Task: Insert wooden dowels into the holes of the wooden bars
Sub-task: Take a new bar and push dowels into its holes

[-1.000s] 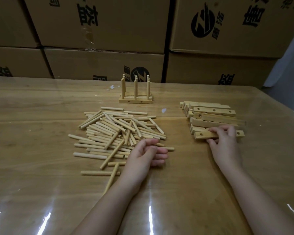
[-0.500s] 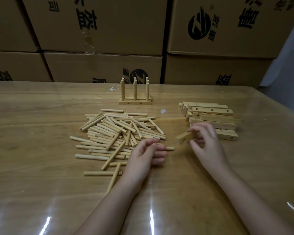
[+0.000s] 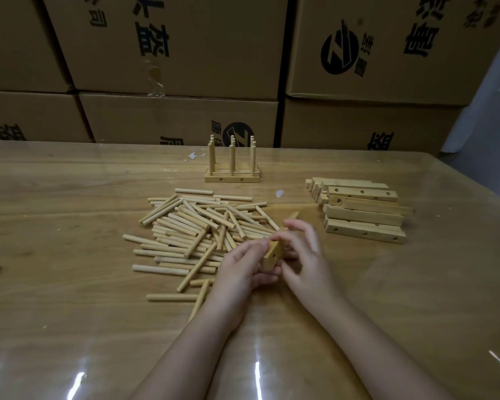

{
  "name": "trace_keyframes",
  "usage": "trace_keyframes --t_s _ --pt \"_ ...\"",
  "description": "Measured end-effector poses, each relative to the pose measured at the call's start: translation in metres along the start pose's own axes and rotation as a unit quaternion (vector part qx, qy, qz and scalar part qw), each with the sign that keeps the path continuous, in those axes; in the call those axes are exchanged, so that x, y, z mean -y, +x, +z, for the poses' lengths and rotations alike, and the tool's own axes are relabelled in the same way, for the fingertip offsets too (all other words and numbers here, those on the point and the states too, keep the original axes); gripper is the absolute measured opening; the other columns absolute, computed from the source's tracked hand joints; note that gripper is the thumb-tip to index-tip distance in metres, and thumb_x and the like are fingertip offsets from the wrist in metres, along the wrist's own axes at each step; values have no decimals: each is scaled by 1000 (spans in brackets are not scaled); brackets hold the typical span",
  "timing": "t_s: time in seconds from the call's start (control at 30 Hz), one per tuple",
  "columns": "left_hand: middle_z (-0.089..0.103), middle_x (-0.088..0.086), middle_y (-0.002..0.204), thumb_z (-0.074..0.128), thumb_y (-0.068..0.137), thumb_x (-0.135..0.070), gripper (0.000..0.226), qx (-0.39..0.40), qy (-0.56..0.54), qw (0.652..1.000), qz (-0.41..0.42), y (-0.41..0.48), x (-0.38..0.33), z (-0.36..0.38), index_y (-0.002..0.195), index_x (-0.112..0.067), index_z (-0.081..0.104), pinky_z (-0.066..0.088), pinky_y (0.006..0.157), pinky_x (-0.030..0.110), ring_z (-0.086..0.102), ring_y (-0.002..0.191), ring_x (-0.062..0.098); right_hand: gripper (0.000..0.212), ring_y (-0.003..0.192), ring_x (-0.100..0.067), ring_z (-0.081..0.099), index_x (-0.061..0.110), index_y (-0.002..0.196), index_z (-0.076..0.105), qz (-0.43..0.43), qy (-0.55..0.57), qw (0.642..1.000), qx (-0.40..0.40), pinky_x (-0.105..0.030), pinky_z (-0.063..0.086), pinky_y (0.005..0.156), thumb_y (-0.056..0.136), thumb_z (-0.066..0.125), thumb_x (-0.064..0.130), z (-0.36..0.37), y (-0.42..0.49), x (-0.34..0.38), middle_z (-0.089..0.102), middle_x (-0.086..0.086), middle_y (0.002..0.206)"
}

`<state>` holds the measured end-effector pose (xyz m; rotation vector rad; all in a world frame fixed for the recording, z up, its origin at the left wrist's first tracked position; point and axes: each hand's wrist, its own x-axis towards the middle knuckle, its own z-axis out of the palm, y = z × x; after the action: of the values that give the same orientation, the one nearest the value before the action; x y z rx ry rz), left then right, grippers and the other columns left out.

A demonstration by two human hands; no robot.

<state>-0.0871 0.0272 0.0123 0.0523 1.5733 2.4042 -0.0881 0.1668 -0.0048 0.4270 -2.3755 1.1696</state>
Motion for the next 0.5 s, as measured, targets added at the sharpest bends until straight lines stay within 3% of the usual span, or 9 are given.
trace_keyframes --t_s 0.1,0.2,0.33,0.43,0.5 --pt "71 12 87 61 83 -22 27 6 -15 1000 10 1 1 -2 104 -6 68 55 62 22 65 67 15 51 116 -2 51 30 117 57 -14 45 999 -6 -18 46 90 80 62 -5 2 0 -5 33 6 141" --pt "70 12 87 65 74 -26 32 3 -32 999 13 2 1 -3 101 -8 69 56 63 23 65 69 16 50 112 -5 56 32 118 52 36 152 986 -62 -16 47 90 85 57 -6 0 4 -6 38 7 138" --pt "72 12 89 67 73 -24 31 8 -49 999 12 3 3 -5 101 -11 70 56 64 24 67 73 17 38 103 -2 61 32 114 53 152 314 935 -58 -15 49 82 87 59 5 -3 10 -10 61 7 116" --pt "72 11 93 70 70 -23 35 6 -34 999 13 4 4 -6 104 -13 68 56 63 24 69 77 17 32 99 -15 66 28 112 55 184 376 907 -50 -26 53 83 86 58 10 -5 12 -11 68 -3 107" --pt "71 9 92 72 67 -22 41 8 -10 1000 21 5 6 -5 106 -14 67 55 64 24 68 80 15 30 93 -17 68 26 110 57 188 393 899 -41 -24 54 77 86 57 7 -6 12 -8 72 -3 98"
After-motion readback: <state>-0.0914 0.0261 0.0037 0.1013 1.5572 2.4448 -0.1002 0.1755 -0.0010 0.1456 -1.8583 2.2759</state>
